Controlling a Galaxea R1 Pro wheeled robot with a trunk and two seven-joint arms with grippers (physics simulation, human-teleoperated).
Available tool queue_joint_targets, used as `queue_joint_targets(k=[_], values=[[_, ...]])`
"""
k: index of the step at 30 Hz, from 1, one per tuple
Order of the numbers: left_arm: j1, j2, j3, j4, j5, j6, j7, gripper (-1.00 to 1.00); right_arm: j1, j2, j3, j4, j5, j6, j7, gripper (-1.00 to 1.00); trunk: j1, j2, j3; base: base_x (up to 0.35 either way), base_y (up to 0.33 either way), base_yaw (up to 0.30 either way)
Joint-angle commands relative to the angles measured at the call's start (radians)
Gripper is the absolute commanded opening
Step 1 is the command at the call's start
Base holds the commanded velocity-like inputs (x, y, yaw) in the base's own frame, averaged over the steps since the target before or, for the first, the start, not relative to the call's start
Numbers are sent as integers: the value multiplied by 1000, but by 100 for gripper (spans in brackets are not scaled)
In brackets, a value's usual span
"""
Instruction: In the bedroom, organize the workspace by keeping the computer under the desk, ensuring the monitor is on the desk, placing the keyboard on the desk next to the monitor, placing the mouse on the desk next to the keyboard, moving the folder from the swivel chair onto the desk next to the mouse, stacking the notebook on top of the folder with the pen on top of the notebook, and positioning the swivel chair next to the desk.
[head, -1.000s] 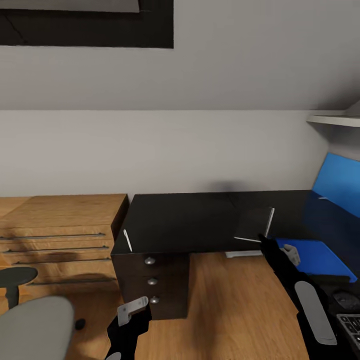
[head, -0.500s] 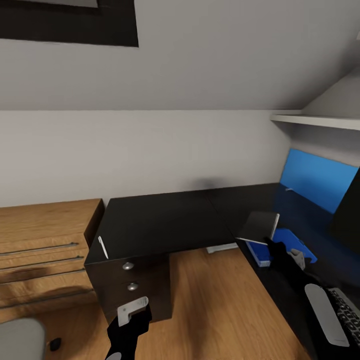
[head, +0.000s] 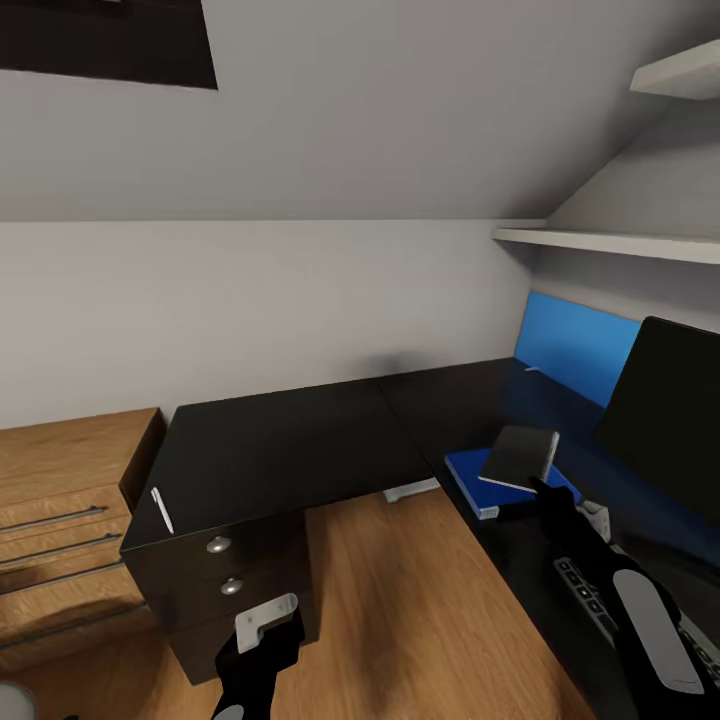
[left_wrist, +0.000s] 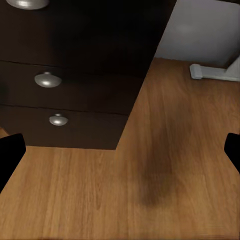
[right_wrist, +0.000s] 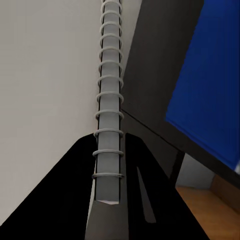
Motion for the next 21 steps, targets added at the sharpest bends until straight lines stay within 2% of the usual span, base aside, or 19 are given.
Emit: queue_joint_targets(k=[1,5,11,14,21], values=[[0,0,0,-2,4,5,5,100,-1,-1,-1,-1,-11,5,-3,-100,0,-1,-1,0,0,-24],[0,0,-1,-2,4,5,5,100,-1,0,-2,-2,-10,6,-3,-100,0,-1,-1,0,0,-11],[0,-22,-4,6,4,3,6,100,-1,9,1,-1,1,6,-5,-100,0,-1,-1,0,0,0],[0,-32,-4,6,4,3,6,100,-1,6,1,0,2,6,-6,-100,12,-22,-10,0,0,0],[0,-35,-4,6,4,3,7,100,-1,4,0,0,1,6,-4,-100,38,-71,-32,0,0,0]])
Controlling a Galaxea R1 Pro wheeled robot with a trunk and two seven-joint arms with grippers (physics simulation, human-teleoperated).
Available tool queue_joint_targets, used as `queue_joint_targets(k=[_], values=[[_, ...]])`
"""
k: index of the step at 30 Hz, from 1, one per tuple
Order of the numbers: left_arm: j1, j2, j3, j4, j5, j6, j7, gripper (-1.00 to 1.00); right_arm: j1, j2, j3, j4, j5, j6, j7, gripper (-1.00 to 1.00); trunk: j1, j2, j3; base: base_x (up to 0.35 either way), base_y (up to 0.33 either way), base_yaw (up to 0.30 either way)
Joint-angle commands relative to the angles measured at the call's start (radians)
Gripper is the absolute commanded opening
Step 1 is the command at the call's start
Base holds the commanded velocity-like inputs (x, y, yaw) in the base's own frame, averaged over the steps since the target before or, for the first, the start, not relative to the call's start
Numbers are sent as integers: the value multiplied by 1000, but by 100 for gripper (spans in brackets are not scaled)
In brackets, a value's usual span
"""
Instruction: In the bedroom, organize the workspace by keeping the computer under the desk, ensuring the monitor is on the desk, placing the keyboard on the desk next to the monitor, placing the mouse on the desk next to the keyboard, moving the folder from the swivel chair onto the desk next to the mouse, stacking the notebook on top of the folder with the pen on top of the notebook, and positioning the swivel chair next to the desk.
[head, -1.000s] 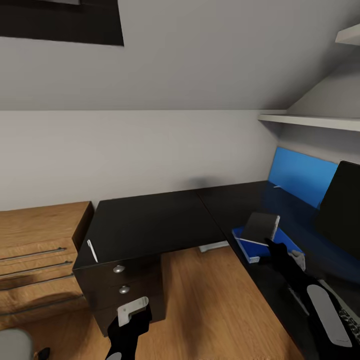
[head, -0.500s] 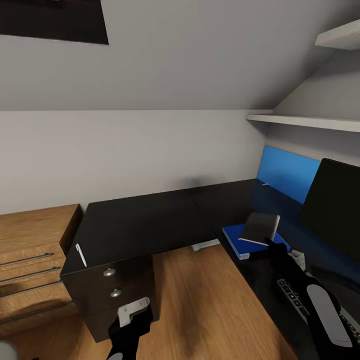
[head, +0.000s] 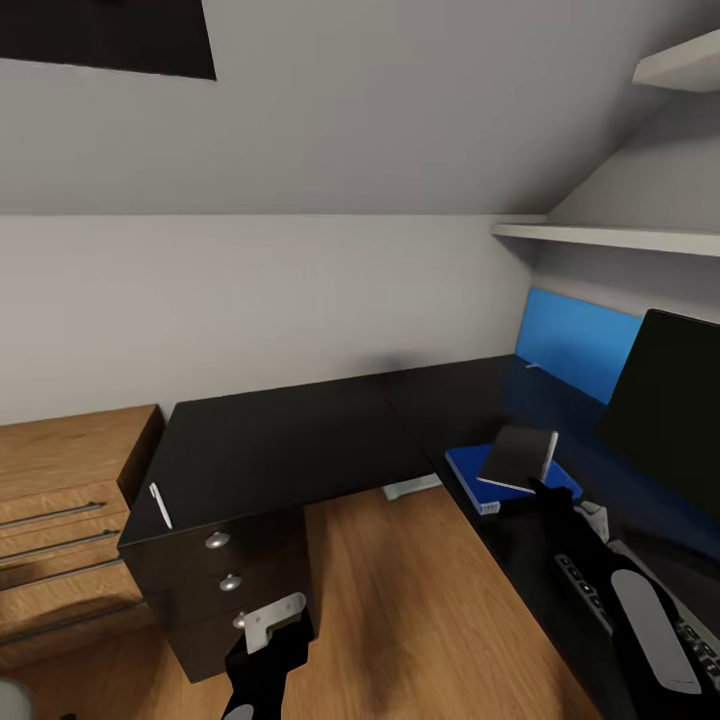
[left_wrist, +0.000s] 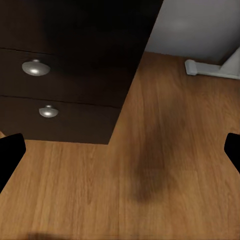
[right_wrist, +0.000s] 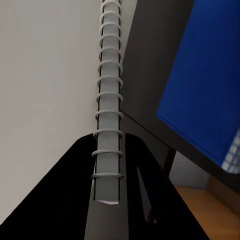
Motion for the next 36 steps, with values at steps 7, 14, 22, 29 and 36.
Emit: queue_joint_targets(k=[7,14,22,29,36], values=[[0,0,0,-2,4,4,5,100,-1,3,-3,-1,-10,2,-5,-100,27,-50,-23,0,0,0],[0,1,0,-2,5,4,5,100,-1,7,-2,-1,-16,-5,-9,-100,38,-71,-32,0,0,0],[0,3,0,18,4,9,-2,100,-1,7,-2,0,-17,-67,-14,-100,38,-71,-32,88,0,0],[0,3,1,21,5,5,-1,100,-1,7,-1,1,-17,-73,-14,-100,38,-71,-32,105,0,0],[0,3,0,21,4,4,-1,100,-1,7,-1,2,-17,-73,-13,-100,38,-71,-32,121,0,0]])
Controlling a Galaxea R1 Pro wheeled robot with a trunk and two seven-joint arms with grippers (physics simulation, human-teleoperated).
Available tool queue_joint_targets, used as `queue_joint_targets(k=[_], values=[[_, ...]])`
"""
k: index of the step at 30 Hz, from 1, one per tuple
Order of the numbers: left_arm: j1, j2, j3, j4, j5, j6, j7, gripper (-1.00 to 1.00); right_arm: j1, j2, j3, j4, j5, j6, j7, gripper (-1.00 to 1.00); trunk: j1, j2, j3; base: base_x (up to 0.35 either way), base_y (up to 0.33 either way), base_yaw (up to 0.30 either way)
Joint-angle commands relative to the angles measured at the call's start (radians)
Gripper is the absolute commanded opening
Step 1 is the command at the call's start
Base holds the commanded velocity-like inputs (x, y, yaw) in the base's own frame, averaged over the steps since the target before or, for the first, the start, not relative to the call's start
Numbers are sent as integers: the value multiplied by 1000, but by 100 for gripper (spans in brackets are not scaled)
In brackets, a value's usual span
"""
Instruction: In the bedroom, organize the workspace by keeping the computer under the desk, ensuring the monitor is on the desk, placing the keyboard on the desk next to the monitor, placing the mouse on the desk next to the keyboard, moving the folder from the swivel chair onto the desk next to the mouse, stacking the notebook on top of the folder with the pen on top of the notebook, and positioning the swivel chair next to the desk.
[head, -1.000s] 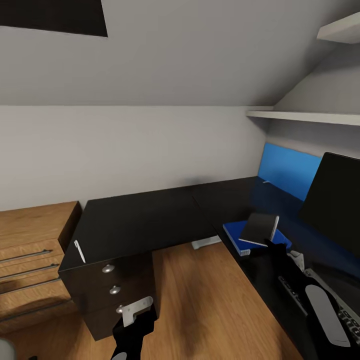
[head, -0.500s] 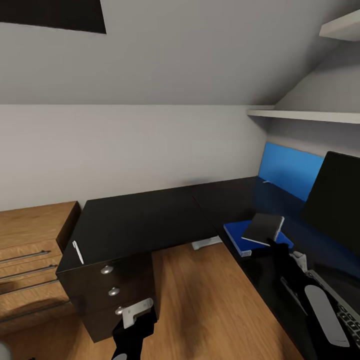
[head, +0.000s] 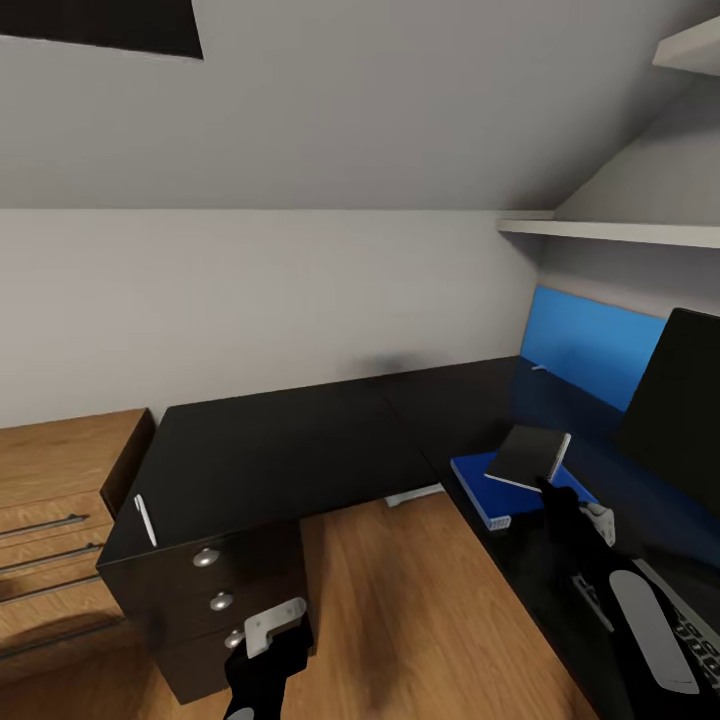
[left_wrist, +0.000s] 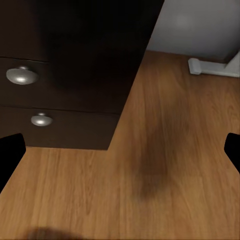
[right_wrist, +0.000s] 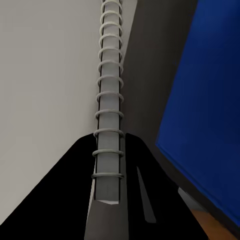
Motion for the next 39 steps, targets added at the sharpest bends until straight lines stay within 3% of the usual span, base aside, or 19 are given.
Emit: queue_joint_targets(k=[1,10,29,39], values=[[0,0,-1,-2,4,4,5,100,0,0,-2,-1,-10,5,-5,-100,0,0,-1,123,0,0],[0,0,-1,-3,5,4,6,100,0,-1,-4,-2,-11,6,-6,-100,0,0,-1,115,0,0],[0,-2,-2,-3,4,4,8,100,0,-2,-6,-3,-11,6,-7,-100,73,-133,-60,1,0,0],[0,-2,-2,-2,4,4,7,100,0,-2,-5,-3,-11,6,-7,-100,81,-147,-67,0,0,0]])
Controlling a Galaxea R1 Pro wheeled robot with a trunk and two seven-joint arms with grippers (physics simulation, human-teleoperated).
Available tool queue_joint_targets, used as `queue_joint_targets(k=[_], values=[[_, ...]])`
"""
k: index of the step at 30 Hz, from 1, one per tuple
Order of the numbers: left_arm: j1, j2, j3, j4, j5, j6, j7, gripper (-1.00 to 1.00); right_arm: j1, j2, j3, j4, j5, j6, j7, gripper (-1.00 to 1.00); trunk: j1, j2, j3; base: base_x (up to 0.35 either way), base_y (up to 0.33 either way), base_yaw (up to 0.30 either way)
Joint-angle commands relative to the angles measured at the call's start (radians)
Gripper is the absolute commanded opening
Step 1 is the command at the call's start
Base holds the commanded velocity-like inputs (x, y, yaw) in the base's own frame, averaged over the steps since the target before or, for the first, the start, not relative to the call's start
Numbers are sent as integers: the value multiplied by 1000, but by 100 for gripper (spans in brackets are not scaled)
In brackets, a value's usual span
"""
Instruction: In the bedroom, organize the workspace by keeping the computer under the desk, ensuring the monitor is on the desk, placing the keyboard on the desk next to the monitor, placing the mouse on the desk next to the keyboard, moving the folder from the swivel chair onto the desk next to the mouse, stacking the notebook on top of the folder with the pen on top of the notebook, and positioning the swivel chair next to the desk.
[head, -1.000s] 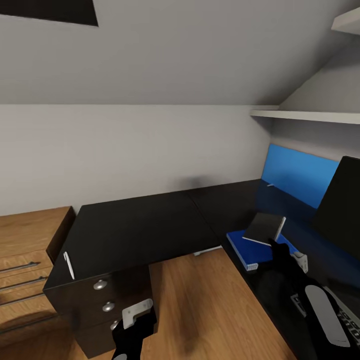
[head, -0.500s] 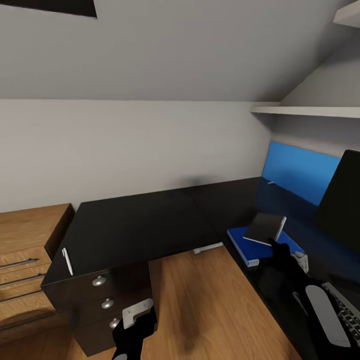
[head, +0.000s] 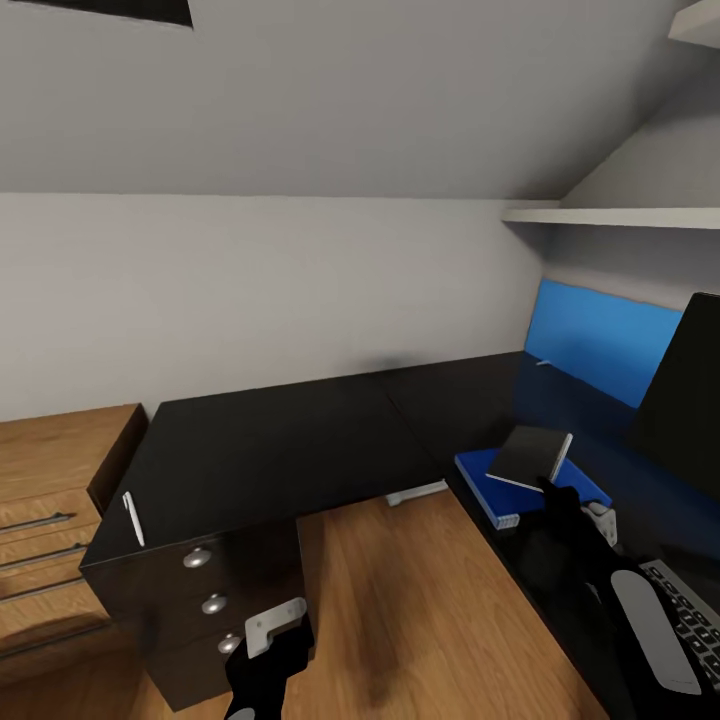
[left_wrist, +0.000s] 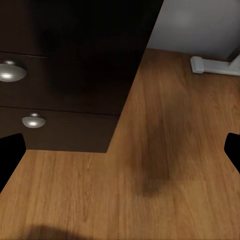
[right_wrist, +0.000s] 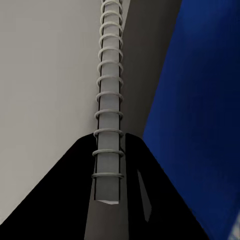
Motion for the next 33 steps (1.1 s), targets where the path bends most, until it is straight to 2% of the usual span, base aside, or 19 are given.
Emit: queue_joint_targets(k=[1,33], values=[[0,0,0,-2,4,4,5,100,0,0,-1,-1,-10,5,-6,-100,0,0,-1,0,0,0],[0,-2,0,-2,4,4,6,100,-1,0,0,-2,-8,3,-6,-100,0,0,-1,0,0,0]])
